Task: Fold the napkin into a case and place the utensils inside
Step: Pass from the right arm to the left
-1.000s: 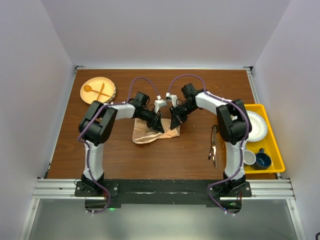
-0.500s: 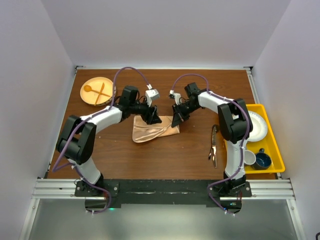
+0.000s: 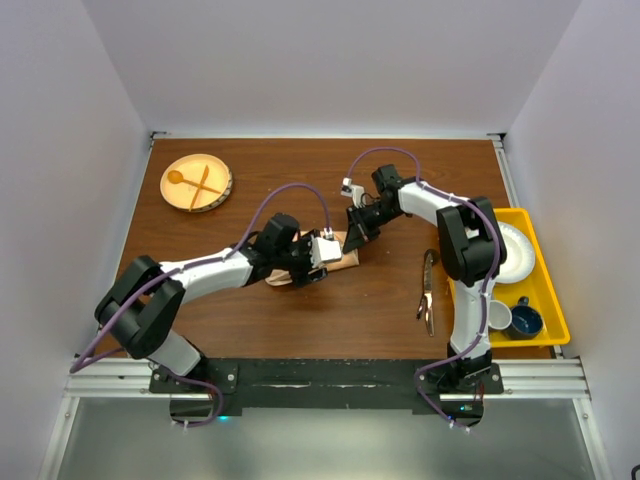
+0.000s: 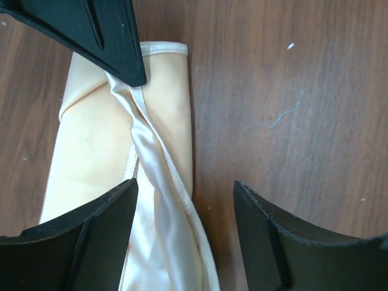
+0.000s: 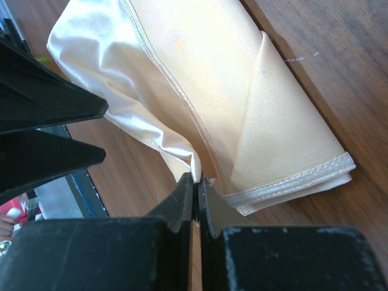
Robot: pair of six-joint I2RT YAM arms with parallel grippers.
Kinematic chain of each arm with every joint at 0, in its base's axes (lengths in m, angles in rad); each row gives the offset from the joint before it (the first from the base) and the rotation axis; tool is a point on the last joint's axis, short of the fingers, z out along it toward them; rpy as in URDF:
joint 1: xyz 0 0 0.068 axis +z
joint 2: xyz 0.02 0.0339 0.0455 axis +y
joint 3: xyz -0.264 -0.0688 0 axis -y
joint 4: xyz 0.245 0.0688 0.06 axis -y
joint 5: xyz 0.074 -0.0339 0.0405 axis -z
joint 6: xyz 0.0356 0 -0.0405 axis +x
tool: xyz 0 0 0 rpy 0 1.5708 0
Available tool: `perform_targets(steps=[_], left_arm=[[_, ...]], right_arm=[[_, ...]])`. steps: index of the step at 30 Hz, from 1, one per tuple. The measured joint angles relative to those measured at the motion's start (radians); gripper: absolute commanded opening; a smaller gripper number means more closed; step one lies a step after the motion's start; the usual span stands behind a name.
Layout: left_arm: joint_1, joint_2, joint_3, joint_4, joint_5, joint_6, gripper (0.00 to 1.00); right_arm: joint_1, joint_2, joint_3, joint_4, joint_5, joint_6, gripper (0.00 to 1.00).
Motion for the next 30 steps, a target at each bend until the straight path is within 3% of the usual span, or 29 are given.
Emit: perform_targets(steps=[3,10,14,22,25,30], left_arm=[[-0.011,-0.003,-0.008,0.006,-0.050,0.039,0.56],[-0.012,0.014,-0.006,0.000,-0.132,0.076,0.46],[-0.012,0.028,-0.005,-0.014,-0.137,0.088,0.55],[-0.013,0.043,0.014,-0.063,-0.131,0.095,0.50],[-0.013,0.053,0.016,-0.077,-0.134,0.100,0.39],[-0.013,0.053,0.018,-0.103,-0.134,0.113,0.10]], right_arm=[[-0.006,0.000,0.000,-0.001,-0.005,0.002,0.00],[-0.012,0.002,0.002,-0.008,-0.021,0.001,0.00],[-0.013,0.002,0.004,-0.009,-0.022,0.001,0.00],[-0.014,0.002,0.006,-0.009,-0.021,0.001,0.00],[-0.015,0.002,0.006,-0.009,-0.021,0.001,0.00],[-0.016,0.002,0.006,-0.013,-0.022,-0.004,0.00]])
